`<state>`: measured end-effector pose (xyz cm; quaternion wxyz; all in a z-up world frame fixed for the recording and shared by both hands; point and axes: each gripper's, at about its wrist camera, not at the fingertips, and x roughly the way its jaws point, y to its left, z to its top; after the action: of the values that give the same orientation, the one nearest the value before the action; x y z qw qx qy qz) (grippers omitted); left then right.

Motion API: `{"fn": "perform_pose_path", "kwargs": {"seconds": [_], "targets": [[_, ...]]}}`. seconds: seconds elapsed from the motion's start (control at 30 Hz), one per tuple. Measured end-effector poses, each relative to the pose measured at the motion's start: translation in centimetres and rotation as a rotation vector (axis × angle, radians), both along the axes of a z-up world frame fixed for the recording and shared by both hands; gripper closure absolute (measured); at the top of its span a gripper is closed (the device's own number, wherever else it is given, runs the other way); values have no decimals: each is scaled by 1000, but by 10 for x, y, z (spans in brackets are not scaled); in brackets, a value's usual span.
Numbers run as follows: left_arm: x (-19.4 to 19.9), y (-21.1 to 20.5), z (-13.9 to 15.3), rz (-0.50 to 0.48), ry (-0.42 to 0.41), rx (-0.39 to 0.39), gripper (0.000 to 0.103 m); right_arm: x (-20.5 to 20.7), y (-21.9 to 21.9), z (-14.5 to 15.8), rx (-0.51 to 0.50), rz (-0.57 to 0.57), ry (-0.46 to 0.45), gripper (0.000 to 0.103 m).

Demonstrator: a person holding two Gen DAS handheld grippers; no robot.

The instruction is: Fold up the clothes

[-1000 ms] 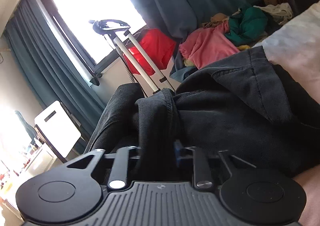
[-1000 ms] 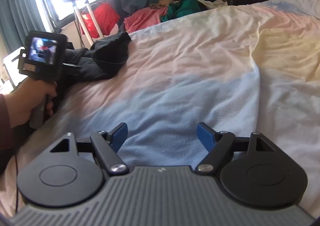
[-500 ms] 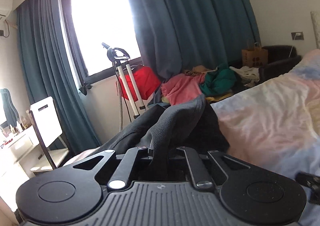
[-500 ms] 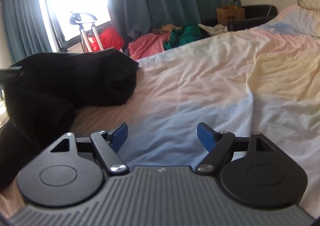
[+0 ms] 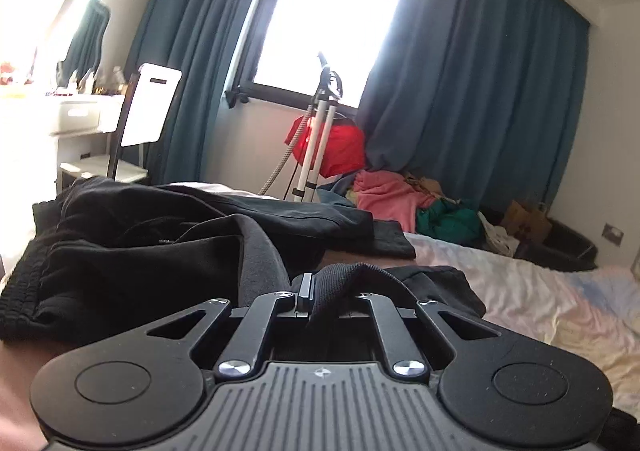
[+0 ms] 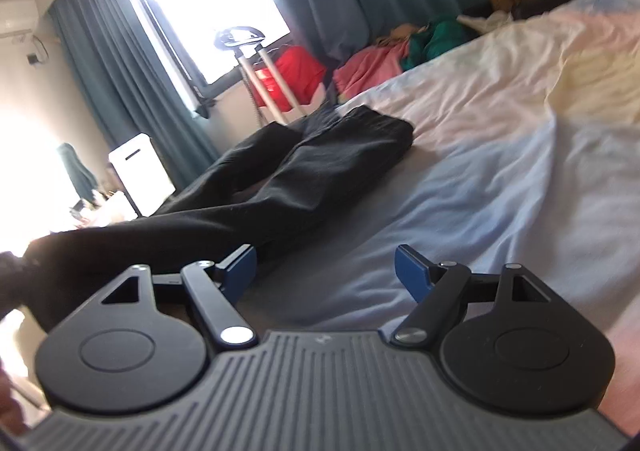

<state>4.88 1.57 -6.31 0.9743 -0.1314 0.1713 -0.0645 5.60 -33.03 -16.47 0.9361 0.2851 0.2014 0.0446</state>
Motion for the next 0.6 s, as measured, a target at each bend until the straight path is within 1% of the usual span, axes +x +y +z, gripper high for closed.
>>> {"fn": "perform_pose_path", "kwargs": {"seconds": [0.03,0.07,0.23,0.3,0.43,0.5,0.53,0.6], "targets": [[1,7,1,5,9,-40,95,1,-3,-1,41,-5,2,24],[1,12,2,7,10,-57,95,3,-7,-2,86,-8,10,23],[-2,33,0,30,8,-128,94,20,-24,-19,333,6,91,24],[1,39,-1,40,7,-150,94,36,-28,-26,411,14,121,24],[11,49,-5,59,-10,-166,94,86,-30,-41,579,22,172,24],[17,55,-9,76,-19,-188,94,113,-26,-47,616,17,175,24],[20,59,-12,77,-20,-204,94,126,-23,-50,616,17,175,24],[30,64,-17,76,-12,-233,94,152,-19,-55,589,-21,182,25]]}}
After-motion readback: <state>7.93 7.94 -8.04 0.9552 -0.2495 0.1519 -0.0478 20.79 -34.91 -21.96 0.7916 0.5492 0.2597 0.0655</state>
